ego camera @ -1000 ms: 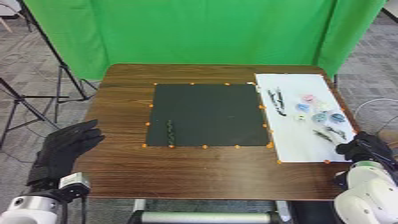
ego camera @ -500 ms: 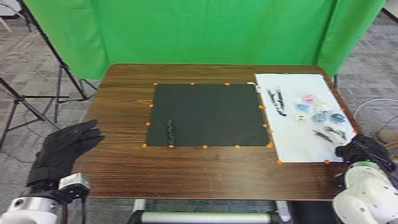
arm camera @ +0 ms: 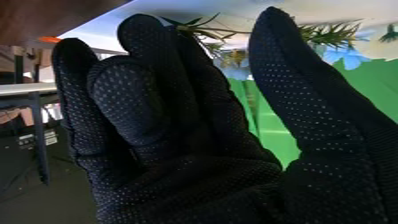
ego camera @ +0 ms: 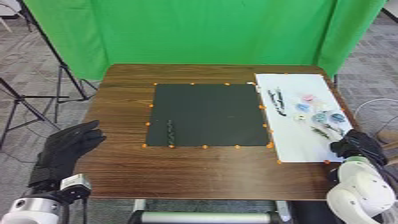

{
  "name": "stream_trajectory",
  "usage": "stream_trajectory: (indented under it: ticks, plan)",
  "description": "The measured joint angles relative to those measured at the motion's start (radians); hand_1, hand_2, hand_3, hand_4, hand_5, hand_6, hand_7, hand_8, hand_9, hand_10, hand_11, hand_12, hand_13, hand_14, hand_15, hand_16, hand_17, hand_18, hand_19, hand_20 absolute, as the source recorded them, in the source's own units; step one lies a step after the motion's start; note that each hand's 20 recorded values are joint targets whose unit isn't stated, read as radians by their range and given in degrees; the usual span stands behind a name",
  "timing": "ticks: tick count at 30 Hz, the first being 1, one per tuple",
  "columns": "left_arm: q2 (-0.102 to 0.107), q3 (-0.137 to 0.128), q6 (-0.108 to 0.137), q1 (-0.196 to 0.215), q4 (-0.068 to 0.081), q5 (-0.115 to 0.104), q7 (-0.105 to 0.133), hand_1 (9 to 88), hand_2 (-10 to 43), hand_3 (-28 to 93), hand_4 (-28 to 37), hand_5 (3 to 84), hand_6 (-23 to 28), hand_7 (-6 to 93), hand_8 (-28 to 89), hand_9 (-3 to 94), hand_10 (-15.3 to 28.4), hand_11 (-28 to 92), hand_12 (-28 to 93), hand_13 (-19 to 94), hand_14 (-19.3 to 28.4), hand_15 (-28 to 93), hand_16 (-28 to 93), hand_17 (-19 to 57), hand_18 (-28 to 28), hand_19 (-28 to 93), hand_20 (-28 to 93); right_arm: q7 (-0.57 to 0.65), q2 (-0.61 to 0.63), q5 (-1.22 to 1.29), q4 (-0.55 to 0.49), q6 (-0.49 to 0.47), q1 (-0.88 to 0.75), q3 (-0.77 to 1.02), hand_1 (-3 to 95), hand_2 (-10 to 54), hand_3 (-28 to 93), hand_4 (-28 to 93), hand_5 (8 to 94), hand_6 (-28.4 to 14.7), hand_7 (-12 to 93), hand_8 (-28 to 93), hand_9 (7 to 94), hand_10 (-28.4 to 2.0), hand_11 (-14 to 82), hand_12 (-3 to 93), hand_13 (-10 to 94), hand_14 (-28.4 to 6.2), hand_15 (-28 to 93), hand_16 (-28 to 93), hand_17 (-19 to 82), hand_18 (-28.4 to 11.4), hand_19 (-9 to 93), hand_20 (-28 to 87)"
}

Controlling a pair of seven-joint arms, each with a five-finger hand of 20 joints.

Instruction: Arrange flowers

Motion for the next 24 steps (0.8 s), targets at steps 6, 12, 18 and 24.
stream_trajectory:
  ticks: [6, 12, 18, 24]
  plan:
    - [-0.004, -0.001, -0.001, 0.000, 0.000, 0.001, -0.005, 27.6, 8.9, 79, -14.5, 47.2, 14.6, 14.3, -8, 40.4, 22.8, 39, 10, 30, 28.4, 62, -13, -8.4, 21.4, 59, 17, 0.000, 0.000, -0.006, 0.006, -0.001, 0.004, 0.002, 48.0, -5.8, 74, -28, 71.8, -9.3, 25, 9, 72.1, -18.4, 41.0, 23.0, 70, -10.8, 75, 21, 39, -24.2, 93, -13]
    - [-0.016, -0.004, -0.001, 0.002, 0.000, 0.002, -0.011, 27.6, 8.9, 79, -14.4, 47.2, 14.6, 14.2, -8, 40.3, 22.8, 39, 10, 30, 28.4, 62, -13, -8.4, 21.4, 59, 17, 0.001, -0.001, -0.021, 0.018, 0.000, 0.008, 0.007, 54.5, -6.7, 71, -28, 77.4, -4.7, 31, 13, 80.1, -14.0, 39.0, 29.6, 77, -7.8, 72, 22, 40, -23.0, 93, -10]
    - [-0.018, -0.006, 0.000, 0.003, 0.000, 0.002, -0.012, 27.5, 9.0, 79, -14.4, 47.3, 14.6, 14.2, -8, 40.5, 22.8, 39, 10, 30, 28.4, 62, -13, -8.4, 21.4, 59, 17, 0.000, -0.001, -0.027, 0.022, 0.002, 0.006, 0.007, 55.1, -7.0, 73, -28, 79.1, -4.3, 32, 15, 81.8, -13.4, 39.7, 30.8, 78, -7.2, 72, 23, 41, -22.5, 93, -7]
    - [-0.013, -0.004, 0.003, 0.008, 0.000, -0.005, 0.005, 27.6, 9.1, 79, -14.5, 47.4, 14.7, 14.2, -9, 40.5, 22.9, 39, 10, 30, 28.4, 62, -13, -8.3, 21.5, 59, 17, 0.000, 0.002, -0.047, 0.040, 0.043, 0.015, -0.016, 54.7, -7.3, 74, -28, 80.3, -4.3, 31, 17, 83.0, -13.4, 41.6, 30.5, 80, -6.7, 72, 24, 42, -22.3, 93, -3]
